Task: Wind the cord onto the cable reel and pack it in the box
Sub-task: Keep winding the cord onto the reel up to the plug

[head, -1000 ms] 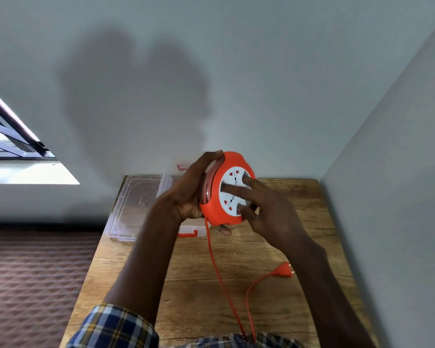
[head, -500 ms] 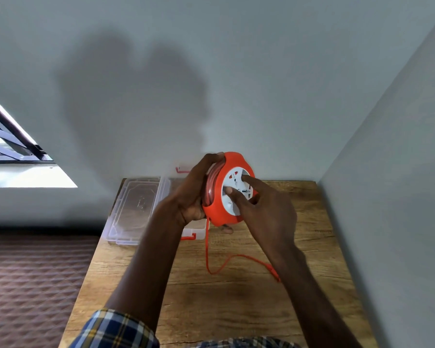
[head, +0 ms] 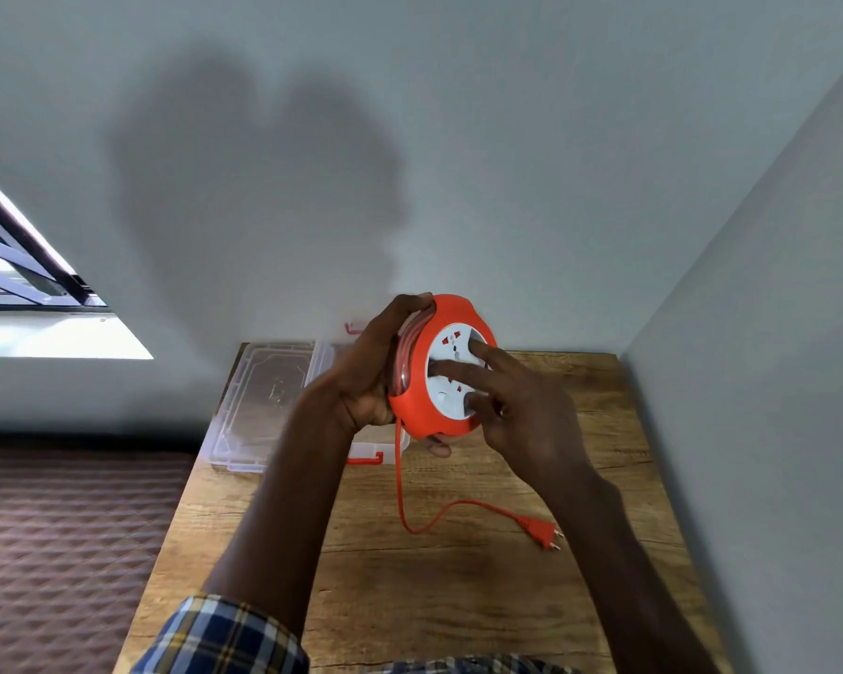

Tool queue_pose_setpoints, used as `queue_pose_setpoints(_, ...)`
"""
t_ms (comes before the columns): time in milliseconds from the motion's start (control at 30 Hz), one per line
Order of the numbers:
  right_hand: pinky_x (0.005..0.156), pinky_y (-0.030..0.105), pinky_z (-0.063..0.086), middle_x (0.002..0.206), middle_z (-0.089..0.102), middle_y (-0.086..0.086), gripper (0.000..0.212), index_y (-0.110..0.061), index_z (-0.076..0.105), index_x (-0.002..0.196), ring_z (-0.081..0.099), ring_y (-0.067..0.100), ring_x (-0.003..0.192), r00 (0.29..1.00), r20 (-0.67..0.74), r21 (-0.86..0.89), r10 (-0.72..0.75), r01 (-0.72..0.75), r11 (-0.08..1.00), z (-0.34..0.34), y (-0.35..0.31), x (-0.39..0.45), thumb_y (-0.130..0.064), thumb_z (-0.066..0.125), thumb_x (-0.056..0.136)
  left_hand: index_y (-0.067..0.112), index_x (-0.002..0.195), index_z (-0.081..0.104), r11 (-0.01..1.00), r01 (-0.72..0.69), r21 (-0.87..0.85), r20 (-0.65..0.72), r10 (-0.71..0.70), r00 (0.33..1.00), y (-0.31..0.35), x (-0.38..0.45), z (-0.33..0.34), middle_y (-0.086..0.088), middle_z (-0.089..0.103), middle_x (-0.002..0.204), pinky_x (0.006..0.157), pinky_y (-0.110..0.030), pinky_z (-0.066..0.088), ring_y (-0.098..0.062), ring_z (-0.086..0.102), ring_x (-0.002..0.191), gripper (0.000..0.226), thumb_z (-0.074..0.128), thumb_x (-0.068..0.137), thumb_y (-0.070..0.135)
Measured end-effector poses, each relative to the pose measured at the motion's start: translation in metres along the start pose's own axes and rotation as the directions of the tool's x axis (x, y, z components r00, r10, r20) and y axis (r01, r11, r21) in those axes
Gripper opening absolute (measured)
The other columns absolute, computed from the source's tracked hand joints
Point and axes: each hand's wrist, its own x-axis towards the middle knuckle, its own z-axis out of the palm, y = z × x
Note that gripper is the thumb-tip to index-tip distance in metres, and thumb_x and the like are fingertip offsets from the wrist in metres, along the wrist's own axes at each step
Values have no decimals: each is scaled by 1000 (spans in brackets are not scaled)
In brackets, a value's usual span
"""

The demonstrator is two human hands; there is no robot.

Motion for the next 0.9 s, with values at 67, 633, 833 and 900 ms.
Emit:
queue_pose_setpoints(67,80,40,63,140,64,1,53,-38,70,127,71,28,114,990,-127,34,58,-54,998,6,-5,-4,-9,82,83,16,138,71,999,-6,41,-4,6,1000,1,1,2,-22,68,137,105,-62,50,-42,67,119,71,61,93,70)
queue_pose_setpoints(633,62,13,52,102,80,-4,61,-23,71,126,76,7,82,730,-172,419,662,-553,720,21,-30,6,-69,63,87,22,117,83,995,-55,84,-96,63,993,-1,-4,17,-17,75,130,93,-54,62,-35,76,110,61,57,92,71)
queue_pose_setpoints(833,77,38,63,128,68,0,40,-34,64,133,67,17,107,955,-190,122,227,-207,971,4,-6,-1,-34,73,94,16,148,62,998,-51,28,-74,53,996,7,-7,12,-22,60,151,116,-69,40,-51,48,145,79,56,94,73)
queue_pose_setpoints(900,87,43,62,141,60,2,49,-39,59,139,60,21,122,981,-57,120,184,-176,977,0,-4,-1,-31,73,93,16,144,66,998,-47,47,-69,50,996,7,-8,9,-22,63,148,116,-66,42,-49,55,140,77,60,92,73)
